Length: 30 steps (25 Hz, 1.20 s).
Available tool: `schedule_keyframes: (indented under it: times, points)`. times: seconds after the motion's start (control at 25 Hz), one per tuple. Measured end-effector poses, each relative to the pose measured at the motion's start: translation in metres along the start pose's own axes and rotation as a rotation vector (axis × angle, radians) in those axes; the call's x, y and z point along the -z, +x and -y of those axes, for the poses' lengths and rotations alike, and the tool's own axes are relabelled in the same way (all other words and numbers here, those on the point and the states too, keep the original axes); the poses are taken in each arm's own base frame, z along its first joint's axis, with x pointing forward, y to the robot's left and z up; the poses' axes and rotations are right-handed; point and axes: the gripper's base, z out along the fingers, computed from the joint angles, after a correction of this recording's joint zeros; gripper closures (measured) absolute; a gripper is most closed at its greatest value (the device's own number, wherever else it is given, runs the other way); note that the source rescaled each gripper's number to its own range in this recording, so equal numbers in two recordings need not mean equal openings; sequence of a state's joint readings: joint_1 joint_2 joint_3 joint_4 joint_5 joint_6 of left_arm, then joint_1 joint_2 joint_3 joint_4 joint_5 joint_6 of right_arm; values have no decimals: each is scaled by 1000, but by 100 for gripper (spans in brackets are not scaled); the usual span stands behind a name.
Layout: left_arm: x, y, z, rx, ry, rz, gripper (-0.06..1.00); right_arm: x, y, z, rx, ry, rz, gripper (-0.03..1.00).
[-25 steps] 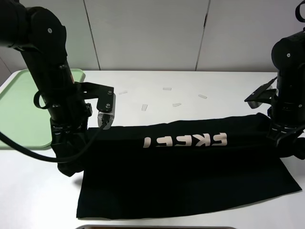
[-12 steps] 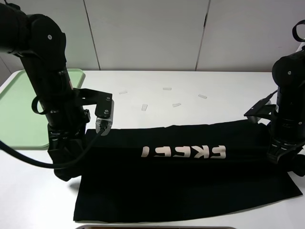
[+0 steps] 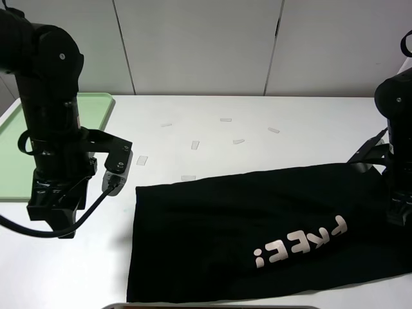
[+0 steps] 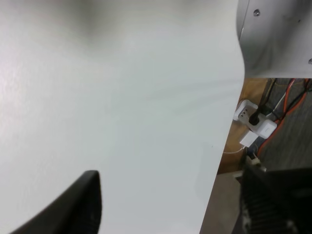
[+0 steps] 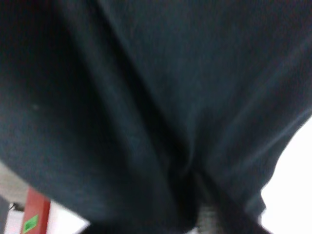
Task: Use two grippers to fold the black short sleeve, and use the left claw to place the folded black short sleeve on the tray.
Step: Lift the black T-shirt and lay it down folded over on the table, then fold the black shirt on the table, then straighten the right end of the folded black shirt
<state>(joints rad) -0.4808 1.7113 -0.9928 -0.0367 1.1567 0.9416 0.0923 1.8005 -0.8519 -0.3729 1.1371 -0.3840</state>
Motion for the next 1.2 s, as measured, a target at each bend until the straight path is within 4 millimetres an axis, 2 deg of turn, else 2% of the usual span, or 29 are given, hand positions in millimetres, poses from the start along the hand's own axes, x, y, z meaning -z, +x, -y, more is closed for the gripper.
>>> schedule_keyframes:
  times: [0.12, 0.16, 0.24, 0.48, 0.6, 0.76, 1.0, 1.12, 1.2]
  points:
    - [0, 2, -1, 12, -14, -19, 32, 0, 0, -1, -71, -12, 3, 13]
    - [0, 3, -2, 12, -21, -28, 31, 0, -1, -2, -102, -19, 8, 6]
    - [0, 3, -2, 15, -21, -28, 31, 0, -1, -3, -141, -39, 14, 0]
    - [0, 3, -4, 11, -43, -27, 31, 2, 0, -9, -177, -111, -8, -3]
    - [1, -2, -10, 10, -109, 24, 31, 16, -6, -1, -159, -92, 35, -3]
    - [10, -14, -21, 70, -219, 147, 31, 58, -21, 23, -198, -37, 196, -3]
    - [44, -33, -34, 264, -322, 379, 31, 141, -33, 50, -370, -46, 520, -3]
    - [65, -38, -38, 330, -354, 444, 31, 171, -31, 56, -426, -70, 627, -3]
    - [80, -40, -38, 361, -372, 483, 31, 183, -30, 57, -440, -81, 674, -3]
